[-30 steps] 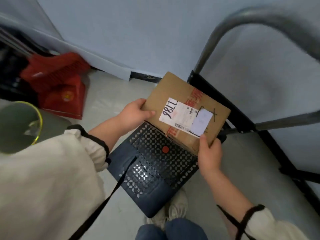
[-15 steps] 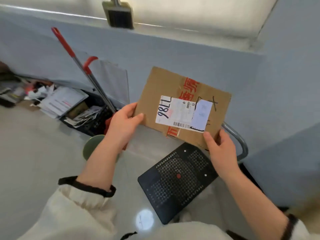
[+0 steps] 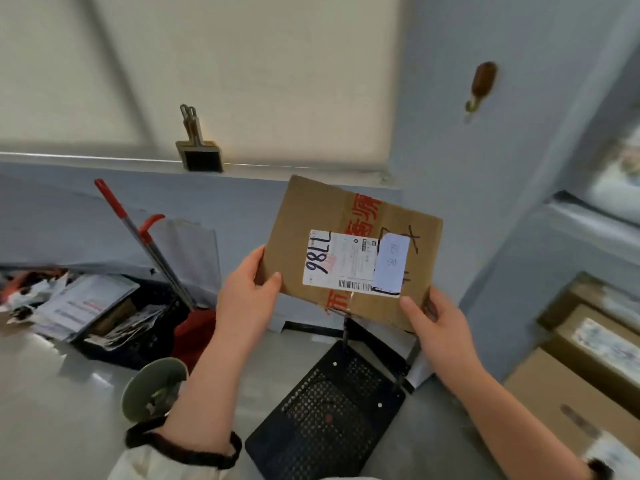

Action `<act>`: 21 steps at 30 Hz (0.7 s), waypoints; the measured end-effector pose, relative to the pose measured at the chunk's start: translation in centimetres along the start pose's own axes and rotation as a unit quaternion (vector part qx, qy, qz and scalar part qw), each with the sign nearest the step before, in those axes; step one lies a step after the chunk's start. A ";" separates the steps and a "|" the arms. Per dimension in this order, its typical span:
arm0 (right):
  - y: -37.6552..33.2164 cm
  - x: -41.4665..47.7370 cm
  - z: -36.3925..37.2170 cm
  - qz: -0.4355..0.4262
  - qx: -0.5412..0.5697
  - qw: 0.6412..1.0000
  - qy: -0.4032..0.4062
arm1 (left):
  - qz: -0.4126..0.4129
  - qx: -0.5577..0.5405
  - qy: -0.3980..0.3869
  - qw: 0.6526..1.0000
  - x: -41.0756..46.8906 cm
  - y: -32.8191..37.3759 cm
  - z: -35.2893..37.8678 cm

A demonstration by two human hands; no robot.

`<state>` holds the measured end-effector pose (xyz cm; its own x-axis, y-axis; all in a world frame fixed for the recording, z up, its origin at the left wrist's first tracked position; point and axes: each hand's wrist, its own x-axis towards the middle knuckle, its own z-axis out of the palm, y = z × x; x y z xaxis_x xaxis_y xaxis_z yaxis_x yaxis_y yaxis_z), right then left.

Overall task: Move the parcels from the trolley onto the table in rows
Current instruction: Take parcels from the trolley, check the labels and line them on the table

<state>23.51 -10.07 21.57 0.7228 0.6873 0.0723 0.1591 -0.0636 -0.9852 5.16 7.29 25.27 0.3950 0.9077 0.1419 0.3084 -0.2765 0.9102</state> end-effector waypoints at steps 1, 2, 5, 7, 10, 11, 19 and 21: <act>-0.1 -0.7 -1.4 -0.003 0.001 1.000 0.013 | 0.011 0.014 -0.004 1.000 -0.8 0.8 0.9; -0.2 -1.5 -3.0 -0.004 0.002 1.000 0.027 | 0.022 0.022 -0.011 0.999 -1.6 1.7 1.9; -0.2 -4.3 -9.0 -0.008 -0.002 0.998 0.066 | 0.055 0.029 -0.039 0.997 -4.6 4.6 6.2; -0.2 -6.9 -13.8 -0.017 -0.010 0.995 0.094 | 0.071 0.022 -0.064 0.995 -7.4 6.6 9.7; 0.2 -11.9 -22.3 -0.014 -0.031 0.990 0.135 | 0.089 -0.001 -0.109 0.990 -13.3 9.9 15.7; 0.2 -13.8 -25.3 -0.006 -0.044 0.989 0.144 | 0.092 -0.006 -0.123 0.988 -15.6 11.1 17.8; 0.7 -28.6 -44.5 0.072 -0.086 0.965 0.237 | 0.149 0.007 -0.260 0.954 -30.9 19.7 31.3; 0.7 -31.5 -47.2 0.082 -0.059 0.958 0.268 | 0.156 0.000 -0.295 0.943 -33.8 21.4 33.6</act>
<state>32.60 -65.91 25.97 0.9809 0.1934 0.0184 0.0658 -0.2416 -0.9681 27.47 -39.91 26.91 0.8794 0.4480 0.1609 0.0976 -0.5007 0.8601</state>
